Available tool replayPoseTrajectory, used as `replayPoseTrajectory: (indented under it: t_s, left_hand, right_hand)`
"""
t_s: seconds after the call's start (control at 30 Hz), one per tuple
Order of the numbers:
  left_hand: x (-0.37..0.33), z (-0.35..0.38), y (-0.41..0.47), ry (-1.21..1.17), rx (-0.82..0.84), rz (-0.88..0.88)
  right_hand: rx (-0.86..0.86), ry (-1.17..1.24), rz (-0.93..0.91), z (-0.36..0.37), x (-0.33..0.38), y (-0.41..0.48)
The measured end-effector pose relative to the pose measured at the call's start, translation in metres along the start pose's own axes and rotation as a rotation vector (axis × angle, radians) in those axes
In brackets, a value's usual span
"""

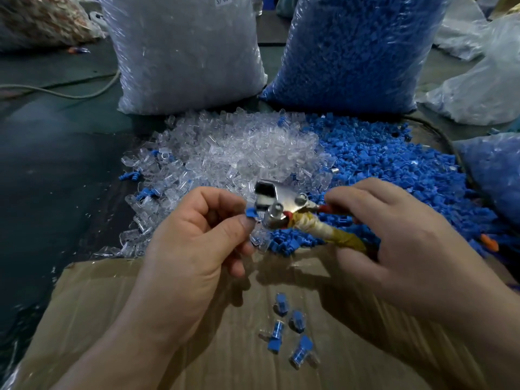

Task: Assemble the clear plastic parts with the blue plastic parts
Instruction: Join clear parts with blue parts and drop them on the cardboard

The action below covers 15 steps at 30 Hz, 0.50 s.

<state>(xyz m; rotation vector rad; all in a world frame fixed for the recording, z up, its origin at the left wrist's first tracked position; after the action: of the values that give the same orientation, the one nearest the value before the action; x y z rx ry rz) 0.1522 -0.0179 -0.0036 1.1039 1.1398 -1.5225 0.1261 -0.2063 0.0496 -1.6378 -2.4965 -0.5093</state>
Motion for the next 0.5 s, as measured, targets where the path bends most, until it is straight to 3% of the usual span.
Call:
replayPoseTrajectory:
  t_s: [0.5]
  left_hand:
    - [-0.012, 0.005, -0.003, 0.058, 0.019, 0.121]
  right_hand:
    - [0.075, 0.007, -0.062, 0.010, 0.000, -0.001]
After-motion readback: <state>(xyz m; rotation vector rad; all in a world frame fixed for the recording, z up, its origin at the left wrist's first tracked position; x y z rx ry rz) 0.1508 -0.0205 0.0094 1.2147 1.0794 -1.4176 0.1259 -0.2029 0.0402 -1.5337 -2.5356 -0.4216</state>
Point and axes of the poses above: each hand's wrist, its own y-axis towards the middle knuckle, its own z-axis out of the palm, x = y × z, the point moved 10 cm from there along y, towards the middle knuckle, and after that the axes turned 8 degrees about -z, right-handed, at the moved point
